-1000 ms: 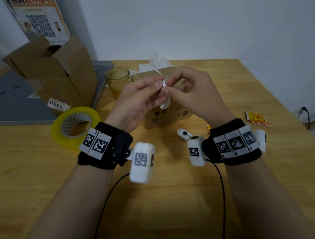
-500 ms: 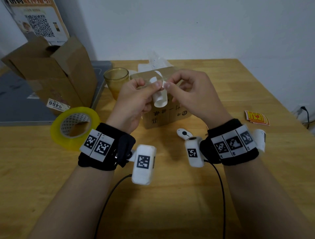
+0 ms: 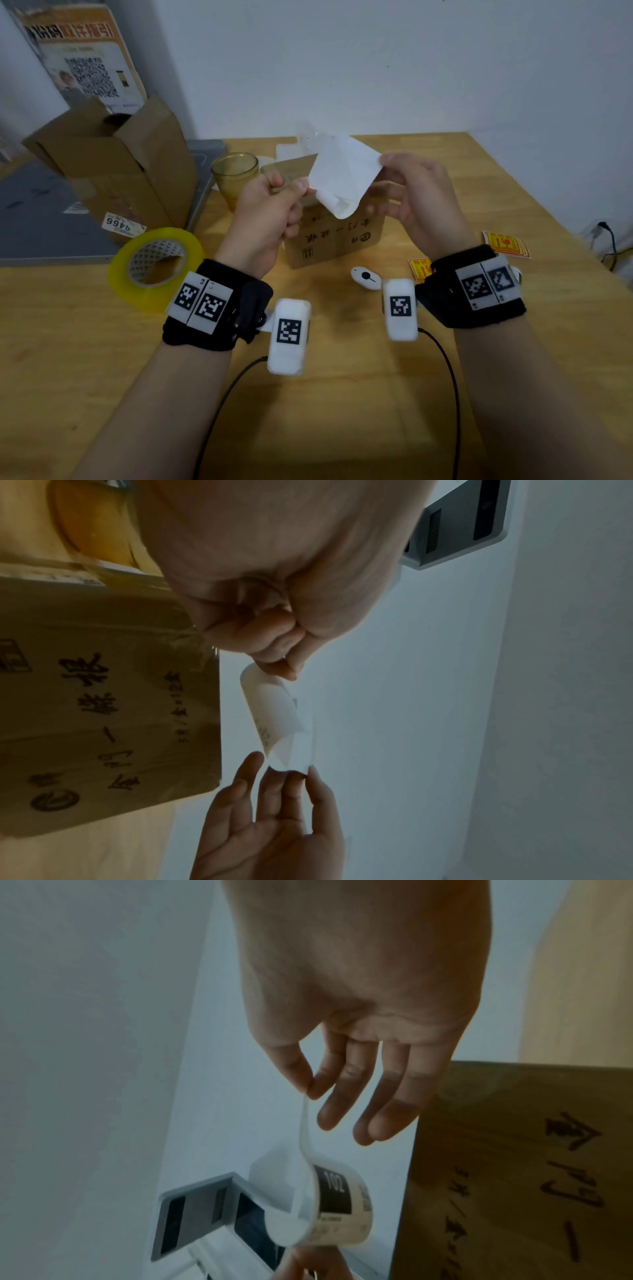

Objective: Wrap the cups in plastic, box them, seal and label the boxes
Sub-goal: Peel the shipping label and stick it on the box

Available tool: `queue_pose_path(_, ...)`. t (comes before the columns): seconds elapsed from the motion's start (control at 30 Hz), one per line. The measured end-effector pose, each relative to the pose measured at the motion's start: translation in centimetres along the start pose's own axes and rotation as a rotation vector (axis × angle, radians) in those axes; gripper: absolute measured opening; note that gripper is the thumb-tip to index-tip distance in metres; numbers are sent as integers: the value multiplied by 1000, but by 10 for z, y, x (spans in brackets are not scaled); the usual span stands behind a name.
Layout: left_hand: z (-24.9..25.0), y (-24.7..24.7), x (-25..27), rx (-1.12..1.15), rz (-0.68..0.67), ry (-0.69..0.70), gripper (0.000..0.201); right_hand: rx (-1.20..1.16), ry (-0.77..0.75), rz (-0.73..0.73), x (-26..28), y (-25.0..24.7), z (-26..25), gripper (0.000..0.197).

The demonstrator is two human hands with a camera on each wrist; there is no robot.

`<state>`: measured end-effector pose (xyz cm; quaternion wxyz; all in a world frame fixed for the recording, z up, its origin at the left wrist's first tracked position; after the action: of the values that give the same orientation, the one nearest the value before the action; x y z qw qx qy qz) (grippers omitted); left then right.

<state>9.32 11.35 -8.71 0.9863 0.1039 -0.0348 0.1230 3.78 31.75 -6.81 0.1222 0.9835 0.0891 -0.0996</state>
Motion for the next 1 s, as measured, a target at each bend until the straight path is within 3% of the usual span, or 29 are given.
queue_pose_path(0.27, -2, 36, 19, -16, -27, -20, 26, -183, 95, 202, 19, -58, -7, 26)
queue_pose_path(0.4, -14, 61, 23, 11, -31, -87, 27, -305, 118, 299, 31, -88, -13, 20)
queue_pose_path(0.63, -26, 88, 25, -110, -40, -77, 29, -146, 108, 480, 50, -147, -35, 21)
queue_pose_path(1.0, -39, 107, 12, -152, 5, -82, 30, -290, 76, 676, 52, -200, -24, 23)
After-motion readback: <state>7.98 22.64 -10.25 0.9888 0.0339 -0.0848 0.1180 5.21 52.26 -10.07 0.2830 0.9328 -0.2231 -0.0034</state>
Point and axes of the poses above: each hand's wrist, its own x-axis away from the middle knuckle, its own y-axis out of the palm, z = x × y, the point moved 9 cm from there along -x, towards the middle knuckle, and after that the axes turned 6 degrees about -y, right-handed, at the moved point
